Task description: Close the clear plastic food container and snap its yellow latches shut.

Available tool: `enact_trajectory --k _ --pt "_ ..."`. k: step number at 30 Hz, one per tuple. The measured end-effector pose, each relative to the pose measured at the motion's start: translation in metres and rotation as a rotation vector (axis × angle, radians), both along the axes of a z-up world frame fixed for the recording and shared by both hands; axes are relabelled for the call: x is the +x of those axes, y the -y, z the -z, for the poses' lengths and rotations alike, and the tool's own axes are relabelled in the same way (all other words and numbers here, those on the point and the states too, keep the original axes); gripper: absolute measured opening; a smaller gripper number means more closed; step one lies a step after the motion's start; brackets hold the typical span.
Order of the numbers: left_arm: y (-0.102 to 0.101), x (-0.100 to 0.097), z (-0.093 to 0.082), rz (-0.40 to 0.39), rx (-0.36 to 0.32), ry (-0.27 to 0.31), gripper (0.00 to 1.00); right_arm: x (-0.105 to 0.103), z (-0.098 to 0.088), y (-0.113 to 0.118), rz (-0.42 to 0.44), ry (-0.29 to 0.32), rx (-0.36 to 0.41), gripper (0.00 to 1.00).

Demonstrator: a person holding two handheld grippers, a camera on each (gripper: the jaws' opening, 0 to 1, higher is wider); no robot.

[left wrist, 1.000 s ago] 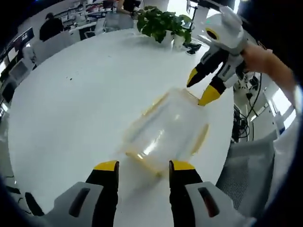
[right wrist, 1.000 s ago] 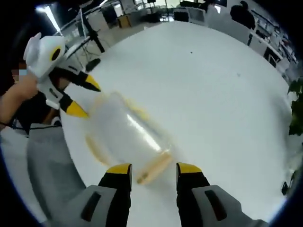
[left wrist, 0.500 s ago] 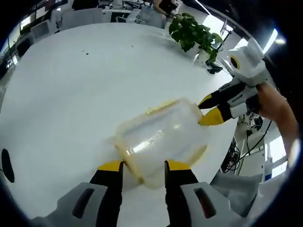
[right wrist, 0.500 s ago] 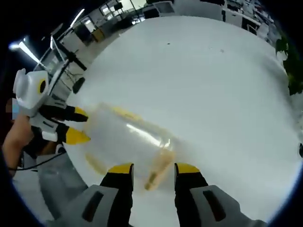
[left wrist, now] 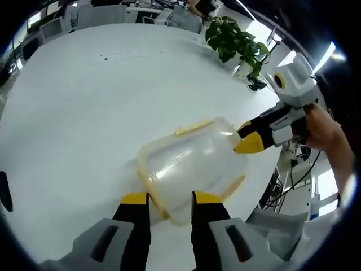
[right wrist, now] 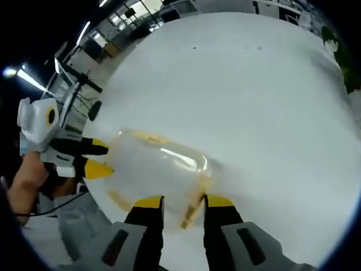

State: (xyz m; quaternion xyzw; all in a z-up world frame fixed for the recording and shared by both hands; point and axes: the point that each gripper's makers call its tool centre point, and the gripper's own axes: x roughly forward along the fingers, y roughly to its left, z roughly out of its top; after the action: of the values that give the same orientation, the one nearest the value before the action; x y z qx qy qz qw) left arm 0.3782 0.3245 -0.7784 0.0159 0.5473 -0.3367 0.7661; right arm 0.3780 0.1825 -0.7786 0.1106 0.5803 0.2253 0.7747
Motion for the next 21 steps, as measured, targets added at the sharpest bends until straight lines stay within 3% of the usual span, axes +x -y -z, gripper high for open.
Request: enact_trajectory --k 2,17,21 --pt "0.001 0.0001 -0.0006 0.015 0.009 0.015 0.24 0.0024 0.0009 0.0006 -0.037 0.018 -0.013 0.25" --pt "-0.003 0.0039 -0.0041 0.005 -0.03 0.015 0.29 -0.0011 -0.0014 -0.0065 -0.011 0.026 -0.03 0.31" --pt "-0.0032 0.0041 -0.0067 0.004 -0.04 0.028 0.3 -0.0005 -0.003 -0.007 -0.022 0.054 -0.035 0.32"
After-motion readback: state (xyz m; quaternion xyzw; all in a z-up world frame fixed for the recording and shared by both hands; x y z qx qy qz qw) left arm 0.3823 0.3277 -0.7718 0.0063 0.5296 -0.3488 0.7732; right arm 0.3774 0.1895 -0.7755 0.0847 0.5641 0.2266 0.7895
